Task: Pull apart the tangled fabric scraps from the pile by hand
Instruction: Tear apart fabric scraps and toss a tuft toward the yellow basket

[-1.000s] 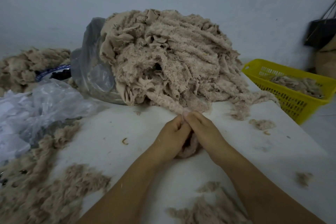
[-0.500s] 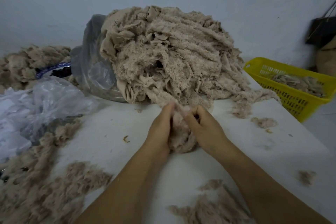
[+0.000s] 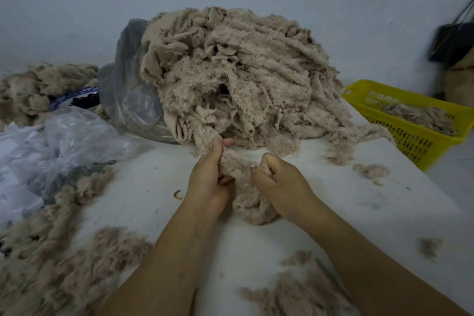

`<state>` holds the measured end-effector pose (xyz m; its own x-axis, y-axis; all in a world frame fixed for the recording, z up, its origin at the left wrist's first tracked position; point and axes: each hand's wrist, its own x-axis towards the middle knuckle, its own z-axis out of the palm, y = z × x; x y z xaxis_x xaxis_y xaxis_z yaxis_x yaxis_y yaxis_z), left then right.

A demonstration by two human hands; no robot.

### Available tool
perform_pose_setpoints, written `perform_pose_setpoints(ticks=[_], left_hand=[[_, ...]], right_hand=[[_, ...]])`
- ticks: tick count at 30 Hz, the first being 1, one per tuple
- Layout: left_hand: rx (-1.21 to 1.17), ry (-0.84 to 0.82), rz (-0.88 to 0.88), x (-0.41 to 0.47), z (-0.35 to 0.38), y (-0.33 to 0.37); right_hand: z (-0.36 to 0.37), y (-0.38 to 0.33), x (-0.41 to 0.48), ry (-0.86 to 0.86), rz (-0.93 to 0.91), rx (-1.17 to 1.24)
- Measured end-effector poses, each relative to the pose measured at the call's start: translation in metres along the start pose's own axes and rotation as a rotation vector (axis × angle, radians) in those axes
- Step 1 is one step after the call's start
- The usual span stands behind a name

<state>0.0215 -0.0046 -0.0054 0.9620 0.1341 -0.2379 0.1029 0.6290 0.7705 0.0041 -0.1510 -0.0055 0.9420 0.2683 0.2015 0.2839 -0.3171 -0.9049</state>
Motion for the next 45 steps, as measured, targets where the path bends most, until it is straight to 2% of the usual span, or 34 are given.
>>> perform_pose_setpoints(ticks=[5,13,17,19,22,24,26,30,34,36,39,43,45], left_hand=[[-0.056,0.056,-0.137,0.002,-0.001,0.005],[-0.066,-0.182,-0.266,-0.002,0.0,0.001],[0.041,-0.018,-0.206,-0.001,0.001,-0.004],[0.019,0.006,-0.184,-0.002,0.001,-0.003],[-0.109,-0.018,-0.157,-0.005,0.003,0.0],[-0.117,-0.027,-0.12,-0.006,0.004,-0.002],[-0.024,-0.055,-0.055,-0.01,0.007,-0.009],[0.273,-0.141,0.015,-0.02,0.014,-0.026],[0.287,-0.11,0.041,-0.019,0.013,-0.027],[0.237,-0.087,0.049,-0.017,0.012,-0.024],[-0.008,-0.096,0.004,-0.014,0.013,-0.018],[-0.33,0.042,-0.038,0.004,-0.007,0.008],[-0.496,0.117,0.01,0.015,-0.023,0.02]], right_hand=[[0.005,-0.002,-0.003,0.01,-0.058,-0.037],[-0.007,0.004,-0.002,0.165,-0.03,0.0],[-0.008,0.003,-0.002,0.242,-0.055,0.067],[-0.006,0.004,-0.003,0.254,-0.079,0.076],[-0.008,0.006,0.0,0.215,-0.058,0.11],[-0.01,0.011,0.003,0.154,0.026,0.124],[-0.01,0.015,0.006,0.108,0.107,0.166],[0.001,0.017,0.006,0.0,0.1,0.078],[0.002,0.011,0.005,-0.02,0.097,-0.01],[0.001,0.01,0.004,-0.008,0.067,-0.018],[0.0,0.011,0.003,-0.003,-0.017,-0.02],[0.001,0.012,-0.001,-0.028,-0.091,-0.075],[-0.007,0.014,-0.003,0.072,-0.042,-0.031]])
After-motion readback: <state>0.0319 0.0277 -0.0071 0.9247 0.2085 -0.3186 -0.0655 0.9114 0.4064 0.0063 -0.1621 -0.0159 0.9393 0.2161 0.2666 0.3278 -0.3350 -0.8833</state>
